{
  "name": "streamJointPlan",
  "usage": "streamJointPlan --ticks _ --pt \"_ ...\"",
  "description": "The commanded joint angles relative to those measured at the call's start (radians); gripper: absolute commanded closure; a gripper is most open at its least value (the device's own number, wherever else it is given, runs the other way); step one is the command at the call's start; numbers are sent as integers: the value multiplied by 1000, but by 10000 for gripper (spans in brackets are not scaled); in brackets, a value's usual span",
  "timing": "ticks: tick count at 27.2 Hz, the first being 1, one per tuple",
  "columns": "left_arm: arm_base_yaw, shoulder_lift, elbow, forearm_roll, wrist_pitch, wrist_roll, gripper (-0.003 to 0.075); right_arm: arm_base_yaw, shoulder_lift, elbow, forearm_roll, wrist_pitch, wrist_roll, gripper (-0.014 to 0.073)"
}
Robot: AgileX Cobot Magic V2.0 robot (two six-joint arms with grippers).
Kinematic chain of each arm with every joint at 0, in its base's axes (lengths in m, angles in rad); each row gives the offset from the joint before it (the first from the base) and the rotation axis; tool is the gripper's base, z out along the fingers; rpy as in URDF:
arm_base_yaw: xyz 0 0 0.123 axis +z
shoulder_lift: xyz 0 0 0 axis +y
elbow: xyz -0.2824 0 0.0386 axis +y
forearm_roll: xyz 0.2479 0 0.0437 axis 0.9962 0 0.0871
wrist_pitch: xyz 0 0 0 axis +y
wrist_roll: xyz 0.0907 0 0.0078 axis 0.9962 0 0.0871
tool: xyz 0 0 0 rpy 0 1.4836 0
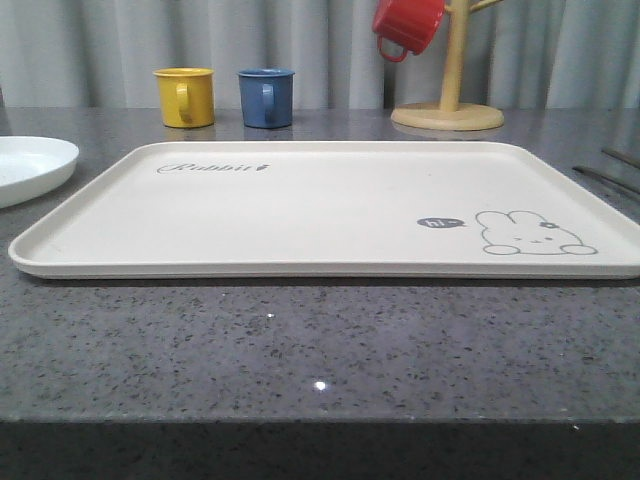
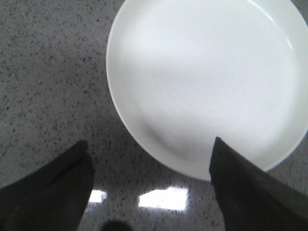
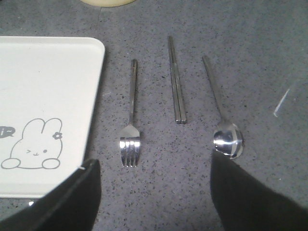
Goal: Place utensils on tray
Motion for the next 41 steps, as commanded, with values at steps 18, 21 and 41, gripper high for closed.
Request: streamJointPlan --ticks 18,21,41 --pt "48 262 -121 -142 -165 49 249 1 10 -30 -16 -65 -11 85" --pt "48 262 -121 -142 -152 49 372 1 10 -30 -16 -65 -11 85" --pt "41 241 -146 -142 -123 49 740 1 10 -30 -16 -65 -11 85"
